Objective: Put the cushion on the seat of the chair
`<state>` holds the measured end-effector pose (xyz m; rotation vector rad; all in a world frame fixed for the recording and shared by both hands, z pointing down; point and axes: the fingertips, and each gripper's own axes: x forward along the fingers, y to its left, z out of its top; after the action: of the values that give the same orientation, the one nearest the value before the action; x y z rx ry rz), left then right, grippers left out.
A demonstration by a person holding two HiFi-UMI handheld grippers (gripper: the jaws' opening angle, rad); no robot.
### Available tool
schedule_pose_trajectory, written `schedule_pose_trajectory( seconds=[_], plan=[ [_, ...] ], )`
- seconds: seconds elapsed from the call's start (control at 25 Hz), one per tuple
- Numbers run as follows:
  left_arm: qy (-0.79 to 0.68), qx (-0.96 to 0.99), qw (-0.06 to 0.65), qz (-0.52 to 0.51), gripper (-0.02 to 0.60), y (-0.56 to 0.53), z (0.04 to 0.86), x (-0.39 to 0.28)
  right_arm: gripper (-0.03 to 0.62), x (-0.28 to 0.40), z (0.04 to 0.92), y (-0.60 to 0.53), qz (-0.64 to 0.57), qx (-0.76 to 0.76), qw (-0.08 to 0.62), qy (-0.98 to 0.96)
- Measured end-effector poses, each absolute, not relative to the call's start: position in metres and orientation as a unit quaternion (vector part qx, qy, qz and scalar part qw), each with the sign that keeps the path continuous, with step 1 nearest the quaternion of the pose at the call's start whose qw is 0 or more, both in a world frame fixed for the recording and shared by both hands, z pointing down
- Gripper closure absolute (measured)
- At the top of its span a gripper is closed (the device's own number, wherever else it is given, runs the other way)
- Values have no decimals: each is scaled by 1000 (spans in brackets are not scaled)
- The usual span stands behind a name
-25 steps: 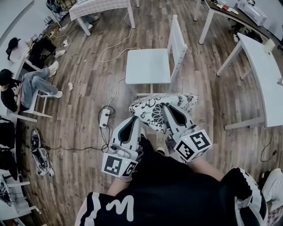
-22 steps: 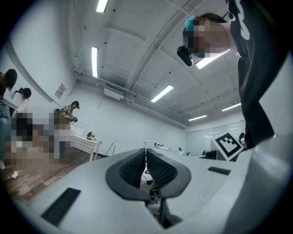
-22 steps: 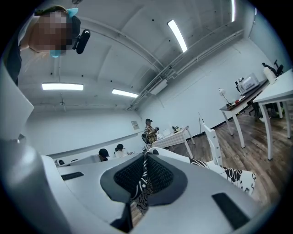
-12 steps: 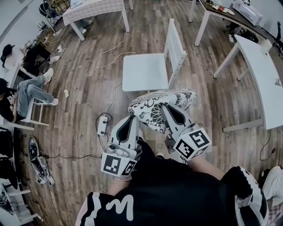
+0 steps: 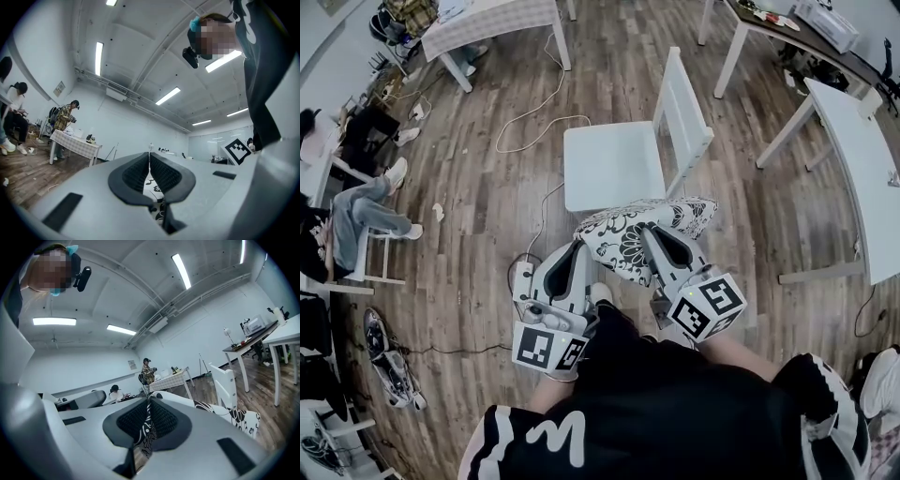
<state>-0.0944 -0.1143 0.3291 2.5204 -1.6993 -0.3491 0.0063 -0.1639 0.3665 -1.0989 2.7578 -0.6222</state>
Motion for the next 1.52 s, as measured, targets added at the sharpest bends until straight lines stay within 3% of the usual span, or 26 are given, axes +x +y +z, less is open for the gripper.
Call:
schedule_pose_trajectory(
  seconds=[0.96,1.52],
  plan=[
    [-554,822,85,-99,568,-220,363,-215,559,-85,460,-288,-247,-385,-71,887],
    [-585,795,140,-83,568,-245,407,-211,559,-96,546,-343,-215,-310,-235,896]
  ],
)
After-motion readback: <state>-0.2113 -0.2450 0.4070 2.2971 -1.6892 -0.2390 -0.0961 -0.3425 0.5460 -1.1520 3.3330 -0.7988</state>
